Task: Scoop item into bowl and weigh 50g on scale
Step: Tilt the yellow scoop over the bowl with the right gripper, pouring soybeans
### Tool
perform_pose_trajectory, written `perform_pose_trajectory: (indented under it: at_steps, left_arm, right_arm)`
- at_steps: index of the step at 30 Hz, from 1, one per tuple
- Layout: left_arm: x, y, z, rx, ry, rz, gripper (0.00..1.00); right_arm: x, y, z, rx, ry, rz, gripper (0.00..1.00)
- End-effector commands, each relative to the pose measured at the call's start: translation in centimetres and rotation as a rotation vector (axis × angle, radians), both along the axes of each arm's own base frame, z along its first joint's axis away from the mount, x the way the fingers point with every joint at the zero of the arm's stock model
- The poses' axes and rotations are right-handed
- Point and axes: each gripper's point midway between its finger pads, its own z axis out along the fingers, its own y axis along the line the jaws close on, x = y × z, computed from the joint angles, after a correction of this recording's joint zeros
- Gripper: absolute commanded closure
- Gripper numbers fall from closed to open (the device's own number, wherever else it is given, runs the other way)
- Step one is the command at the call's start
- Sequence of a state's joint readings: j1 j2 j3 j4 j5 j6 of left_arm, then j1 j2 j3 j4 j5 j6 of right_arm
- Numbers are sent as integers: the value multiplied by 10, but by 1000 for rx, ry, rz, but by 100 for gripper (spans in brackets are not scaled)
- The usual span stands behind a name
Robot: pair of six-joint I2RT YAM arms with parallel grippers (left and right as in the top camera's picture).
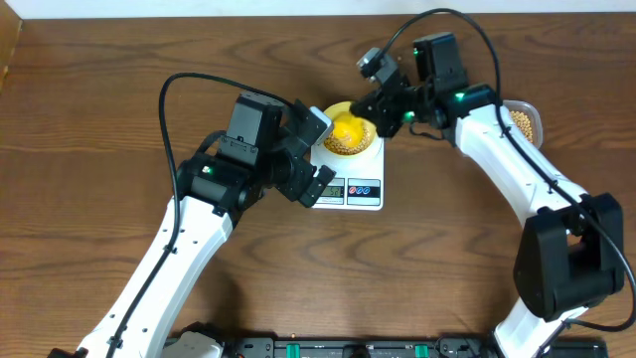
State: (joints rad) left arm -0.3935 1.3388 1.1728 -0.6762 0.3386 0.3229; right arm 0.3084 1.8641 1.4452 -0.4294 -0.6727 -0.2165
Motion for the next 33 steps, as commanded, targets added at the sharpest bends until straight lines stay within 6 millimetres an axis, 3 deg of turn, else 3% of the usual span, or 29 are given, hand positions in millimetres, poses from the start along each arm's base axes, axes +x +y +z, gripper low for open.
perform_pose_trajectory:
  at_steps: [1, 7, 33]
  left_arm:
    - [-1, 0, -5, 6, 9, -16, 3]
    - [-1, 0, -5, 6, 9, -16, 3]
    - [-1, 0, -5, 6, 9, -16, 2]
  right_arm:
    - [5, -5, 9, 72, 55, -40, 99]
    - [7, -8, 22, 157, 66, -23, 99]
    - [13, -10, 27, 168, 35, -28, 99]
